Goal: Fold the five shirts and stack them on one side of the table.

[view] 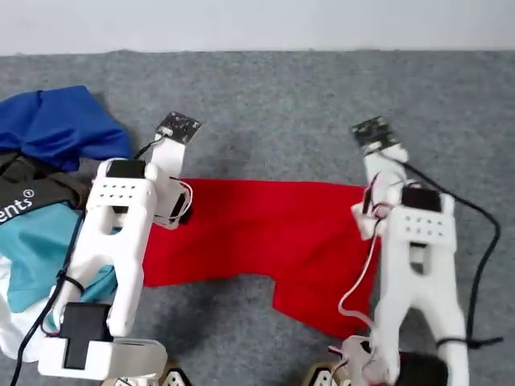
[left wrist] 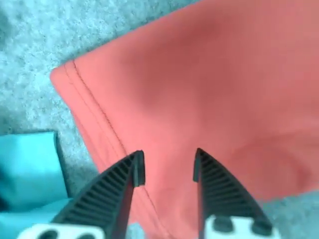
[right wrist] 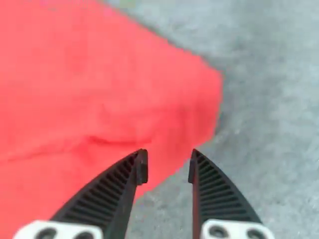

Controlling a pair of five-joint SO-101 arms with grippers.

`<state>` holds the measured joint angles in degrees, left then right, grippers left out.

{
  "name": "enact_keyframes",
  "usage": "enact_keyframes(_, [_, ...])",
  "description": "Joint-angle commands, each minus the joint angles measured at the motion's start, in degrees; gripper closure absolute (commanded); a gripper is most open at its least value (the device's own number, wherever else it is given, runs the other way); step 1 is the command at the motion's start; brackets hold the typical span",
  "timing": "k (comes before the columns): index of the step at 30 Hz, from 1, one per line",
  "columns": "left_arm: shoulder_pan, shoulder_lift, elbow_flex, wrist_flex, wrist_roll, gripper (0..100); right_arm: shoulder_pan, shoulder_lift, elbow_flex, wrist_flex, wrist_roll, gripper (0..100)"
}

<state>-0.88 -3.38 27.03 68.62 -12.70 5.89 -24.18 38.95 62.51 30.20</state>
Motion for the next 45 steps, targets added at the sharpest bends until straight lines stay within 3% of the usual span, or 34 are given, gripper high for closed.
enact_keyframes(1, [-0.2, -2.1, 1.8, -6.2, 0.4, 84, 0.9, -3.1, 4.5, -4.5, 1.1, 85.2])
enact_keyframes(4, [-0.2, -2.0, 4.3, -13.5, 0.1, 84, 1.6, -3.6, 8.3, -7.7, 1.1, 85.2])
enact_keyframes(10, [-1.8, 2.9, 7.7, -28.7, 0.0, 84, -1.8, -3.7, 9.8, -4.4, 1.0, 85.2])
enact_keyframes(15, [-5.7, 14.4, 1.7, -31.3, 0.1, 84, -3.7, -3.7, 9.9, -3.4, 1.1, 85.2])
enact_keyframes(18, [-6.0, 19.3, -7.1, -25.2, 0.0, 84, -4.9, -3.7, 9.9, -3.4, 1.1, 85.2])
enact_keyframes(23, [-6.0, 28.0, -19.0, -24.3, 0.4, 84, -7.5, -3.7, 10.0, -3.4, 1.1, 85.2])
enact_keyframes(29, [-5.7, 30.9, -26.5, -17.0, 0.3, 84, -9.3, -3.7, 10.0, -0.4, 1.8, 85.2])
enact_keyframes(37, [-5.5, 26.4, -40.8, 2.7, 0.4, 84, -10.7, -3.8, 9.9, 7.7, 14.3, 85.2])
enact_keyframes(45, [-5.6, 16.2, -46.2, 22.1, 0.4, 84, -24.7, -9.1, 9.7, 18.4, 19.1, 85.2])
